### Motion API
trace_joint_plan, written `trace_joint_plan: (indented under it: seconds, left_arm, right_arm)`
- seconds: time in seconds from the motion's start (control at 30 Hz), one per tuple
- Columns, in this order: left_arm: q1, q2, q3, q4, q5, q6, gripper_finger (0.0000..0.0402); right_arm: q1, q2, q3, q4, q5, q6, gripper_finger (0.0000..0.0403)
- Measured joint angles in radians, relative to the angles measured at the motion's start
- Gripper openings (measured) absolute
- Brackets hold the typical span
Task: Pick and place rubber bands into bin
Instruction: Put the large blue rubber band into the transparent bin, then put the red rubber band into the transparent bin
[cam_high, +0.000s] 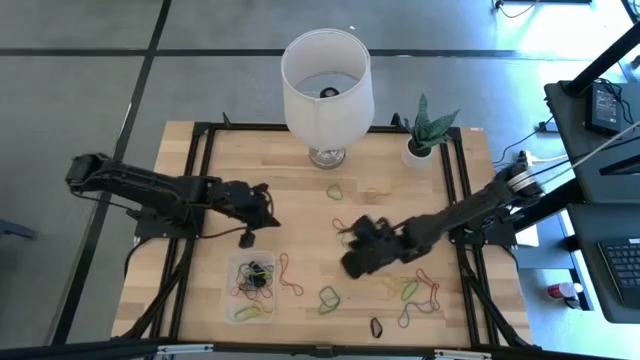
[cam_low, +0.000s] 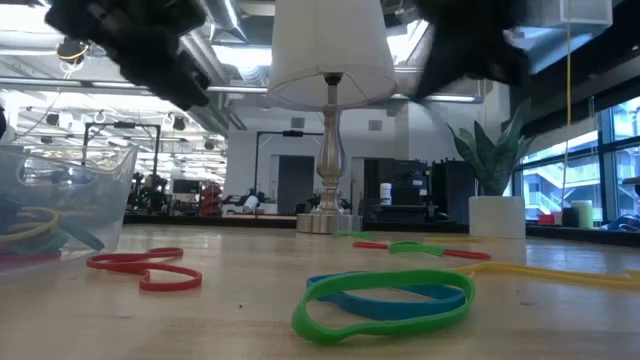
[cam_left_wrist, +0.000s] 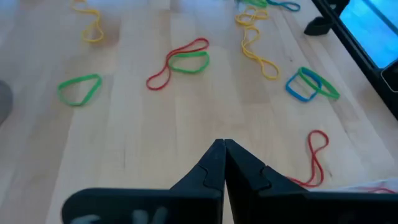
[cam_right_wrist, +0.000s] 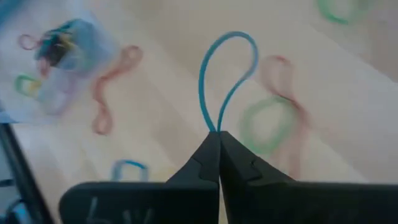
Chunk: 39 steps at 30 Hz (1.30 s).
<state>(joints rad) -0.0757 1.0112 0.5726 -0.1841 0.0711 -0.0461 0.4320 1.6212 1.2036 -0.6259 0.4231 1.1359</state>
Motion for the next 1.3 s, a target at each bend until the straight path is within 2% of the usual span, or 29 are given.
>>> trace_joint_plan:
  seconds: [0.27,0.5,0.6,0.63,0.77,0.97,1.3]
  left_arm:
    - [0.033,-0.251,-0.141,-0.001,-0.002,0.008,0.0001]
    - [0.032,-0.325,-0.183,-0.015,0.002,0.008,0.0001]
    - [0.032,-0.326,-0.183,-0.013,0.012,0.007,0.0002]
    - [0.032,-0.327,-0.183,-0.015,0.012,0.005,0.0003]
    - [0.032,-0.326,-0.183,-0.021,0.014,-0.008,0.0002]
    - [0.031,-0.329,-0.183,-0.029,0.035,-0.021,0.0004]
    - [0.031,-0.328,-0.183,-0.029,0.068,-0.037,0.0004]
  right_arm:
    - [-0.004,0.374,0.551,0.005,0.035,-0.264,0.0]
    - [-0.034,0.689,0.988,0.069,0.055,-0.51,0.0]
    - [-0.059,0.816,1.128,0.092,0.014,-0.563,0.0]
    - [-0.067,0.852,1.156,0.119,-0.015,-0.567,0.0]
    - [-0.089,0.909,1.1,0.29,-0.115,-0.525,0.0]
    - [-0.09,0.965,1.096,0.253,-0.189,-0.459,0.0011]
    - [-0.09,0.952,1.119,0.238,-0.189,-0.464,0.0108]
